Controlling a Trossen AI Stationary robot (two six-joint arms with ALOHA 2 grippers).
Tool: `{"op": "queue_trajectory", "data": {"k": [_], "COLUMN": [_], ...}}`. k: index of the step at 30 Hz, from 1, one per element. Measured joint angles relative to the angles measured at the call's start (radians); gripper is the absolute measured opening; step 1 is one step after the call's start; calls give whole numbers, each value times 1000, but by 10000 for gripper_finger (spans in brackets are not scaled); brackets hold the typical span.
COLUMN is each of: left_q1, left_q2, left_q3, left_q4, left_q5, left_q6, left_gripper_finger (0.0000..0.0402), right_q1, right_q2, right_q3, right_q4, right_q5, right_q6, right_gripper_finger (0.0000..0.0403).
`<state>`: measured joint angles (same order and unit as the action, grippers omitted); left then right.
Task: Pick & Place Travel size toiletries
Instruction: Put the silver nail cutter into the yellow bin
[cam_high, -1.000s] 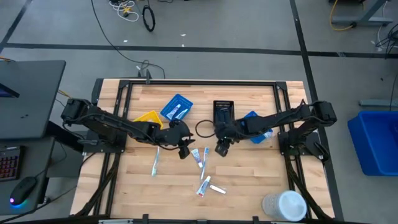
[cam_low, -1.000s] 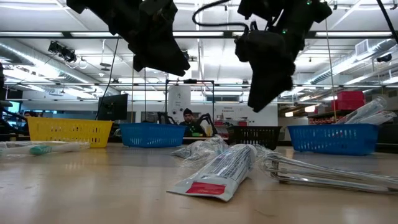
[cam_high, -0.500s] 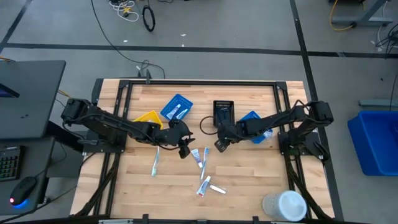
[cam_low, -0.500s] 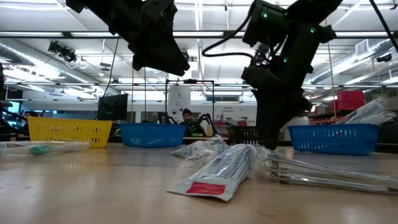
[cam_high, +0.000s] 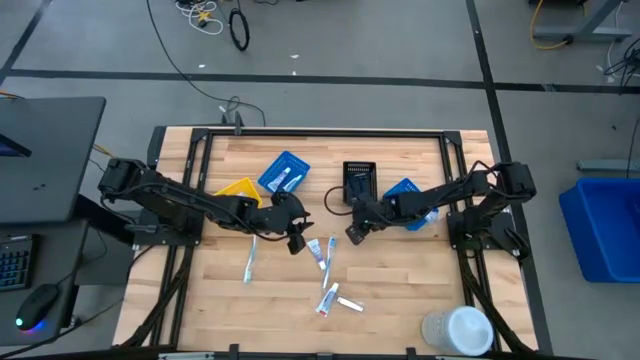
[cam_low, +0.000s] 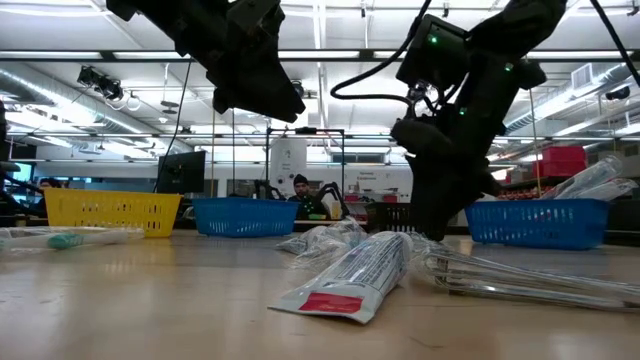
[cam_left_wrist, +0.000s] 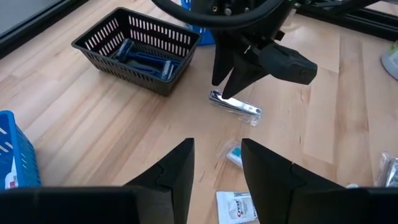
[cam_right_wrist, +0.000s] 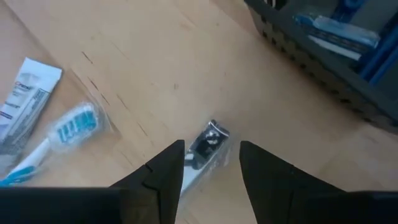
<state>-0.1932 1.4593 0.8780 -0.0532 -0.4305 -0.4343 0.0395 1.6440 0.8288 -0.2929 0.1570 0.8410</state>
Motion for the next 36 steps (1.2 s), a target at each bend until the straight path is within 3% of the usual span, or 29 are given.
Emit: {"op": "queue_trajectory", "data": {"k": [14, 26, 31, 36], "left_q1": [0, 0, 0, 0], "left_q2": [0, 0, 0, 0], "left_q3": [0, 0, 0, 0], "left_q4": [-1, -1, 0, -1], "left_q5": [-14, -25, -26, -52], "left_q6": [4, 4, 4, -61], "left_gripper_finger": [139, 139, 139, 139], "right_q1": [-13, -7, -5, -15], "right_q2": [75, 74, 0, -161], "right_q3": [2, -1, -2, -2], "right_q4": [58, 94, 234, 289], "right_q5": [0, -40, -184, -163], "right_q6": [-43, -112, -216, -429], "right_gripper_finger": [153, 60, 57, 57]}}
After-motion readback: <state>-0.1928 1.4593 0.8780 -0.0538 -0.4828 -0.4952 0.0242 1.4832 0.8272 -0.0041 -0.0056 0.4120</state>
